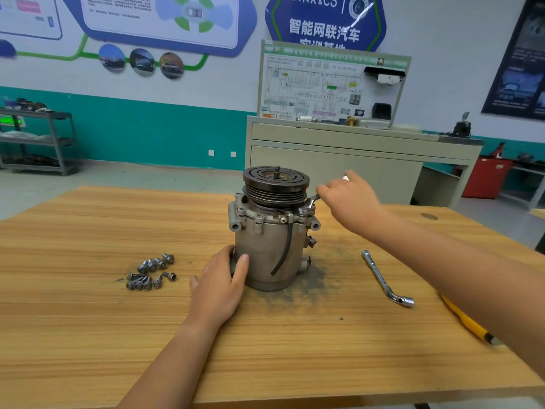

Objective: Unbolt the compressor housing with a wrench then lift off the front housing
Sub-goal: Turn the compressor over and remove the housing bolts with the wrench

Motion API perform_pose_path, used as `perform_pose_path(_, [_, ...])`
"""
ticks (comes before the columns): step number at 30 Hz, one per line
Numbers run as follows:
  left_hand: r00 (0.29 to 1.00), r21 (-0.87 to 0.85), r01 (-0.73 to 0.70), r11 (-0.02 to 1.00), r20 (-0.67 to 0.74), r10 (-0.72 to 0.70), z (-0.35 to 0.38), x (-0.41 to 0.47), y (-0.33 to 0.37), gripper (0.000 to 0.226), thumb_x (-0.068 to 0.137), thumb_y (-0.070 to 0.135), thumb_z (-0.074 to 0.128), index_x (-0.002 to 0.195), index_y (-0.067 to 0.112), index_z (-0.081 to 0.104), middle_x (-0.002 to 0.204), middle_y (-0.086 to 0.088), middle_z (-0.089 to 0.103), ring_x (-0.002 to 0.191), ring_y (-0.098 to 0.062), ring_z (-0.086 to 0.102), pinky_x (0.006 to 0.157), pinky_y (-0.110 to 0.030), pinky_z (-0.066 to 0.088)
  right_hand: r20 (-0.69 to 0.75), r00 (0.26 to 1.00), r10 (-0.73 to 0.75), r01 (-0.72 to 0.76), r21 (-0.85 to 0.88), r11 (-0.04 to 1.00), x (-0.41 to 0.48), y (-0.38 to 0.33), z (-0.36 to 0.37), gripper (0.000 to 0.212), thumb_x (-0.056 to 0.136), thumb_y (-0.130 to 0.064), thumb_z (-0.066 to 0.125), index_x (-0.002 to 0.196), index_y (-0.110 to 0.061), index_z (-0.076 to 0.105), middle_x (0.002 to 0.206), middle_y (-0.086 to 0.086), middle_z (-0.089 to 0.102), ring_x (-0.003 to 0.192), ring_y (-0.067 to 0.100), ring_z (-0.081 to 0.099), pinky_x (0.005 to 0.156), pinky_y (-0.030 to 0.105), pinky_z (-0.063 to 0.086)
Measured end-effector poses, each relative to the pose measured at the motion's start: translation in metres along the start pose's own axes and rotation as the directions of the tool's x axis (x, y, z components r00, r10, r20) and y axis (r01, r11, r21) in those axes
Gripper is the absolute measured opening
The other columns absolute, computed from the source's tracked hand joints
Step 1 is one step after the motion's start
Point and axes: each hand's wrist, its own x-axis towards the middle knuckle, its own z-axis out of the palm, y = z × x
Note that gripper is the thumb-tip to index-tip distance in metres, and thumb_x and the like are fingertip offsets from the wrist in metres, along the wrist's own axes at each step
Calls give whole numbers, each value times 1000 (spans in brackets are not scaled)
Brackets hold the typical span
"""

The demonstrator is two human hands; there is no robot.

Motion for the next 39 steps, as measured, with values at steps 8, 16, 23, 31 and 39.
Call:
perform_pose_path(8, [1000, -8, 4, 1000, 6, -4, 0, 1, 1, 52, 91, 50, 29, 134, 23, 42, 132, 8, 48, 128, -15, 41, 109, -56, 18, -212, 924, 319, -177, 504, 846, -16, 10, 8, 30, 100, -17, 34, 126, -6, 44, 68, 4, 54, 60, 25, 51, 47, 31, 32])
perform_pose_path(16, [1000, -23, 27, 999, -9, -28, -2, 0, 3, 51, 95, 47, 31, 136, 19, 40, 135, 3, 49, 127, -19, 43, 109, -57, 18, 259, 933, 250, -349, 477, 807, -57, 17, -11, 25, 95, -17, 38, 110, -11, 56, 80, 6, 58, 70, 22, 55, 60, 34, 48])
perform_pose_path(23, [1000, -25, 15, 1000, 8, -15, -2, -2, 2, 48, 94, 47, 32, 134, 21, 42, 133, 4, 49, 124, -17, 46, 107, -57, 21, 241, 952, 189, -260, 313, 913, -58, 3, -21, 30, 93, -9, 39, 120, -17, 49, 67, -3, 44, 60, 14, 45, 51, 28, 41])
perform_pose_path(31, [1000, -6, 18, 1000, 20, -18, -3, -4, 4, 49, 96, 45, 34, 138, 21, 37, 138, 2, 45, 127, -17, 42, 109, -55, 19, 255, 967, -10, 35, -93, 995, -44, -8, -60, 24, 89, 2, 40, 107, -8, 52, 59, 0, 31, 47, 14, 30, 39, 25, 21])
perform_pose_path(39, [1000, -1, 20, 1000, 24, -20, -2, -2, 3, 49, 94, 46, 36, 137, 23, 38, 135, 4, 45, 124, -15, 44, 108, -53, 21, 327, 945, -2, 20, -51, 998, -25, 23, -43, 24, 93, -12, 34, 106, -10, 55, 61, -2, 40, 53, 13, 40, 44, 24, 30])
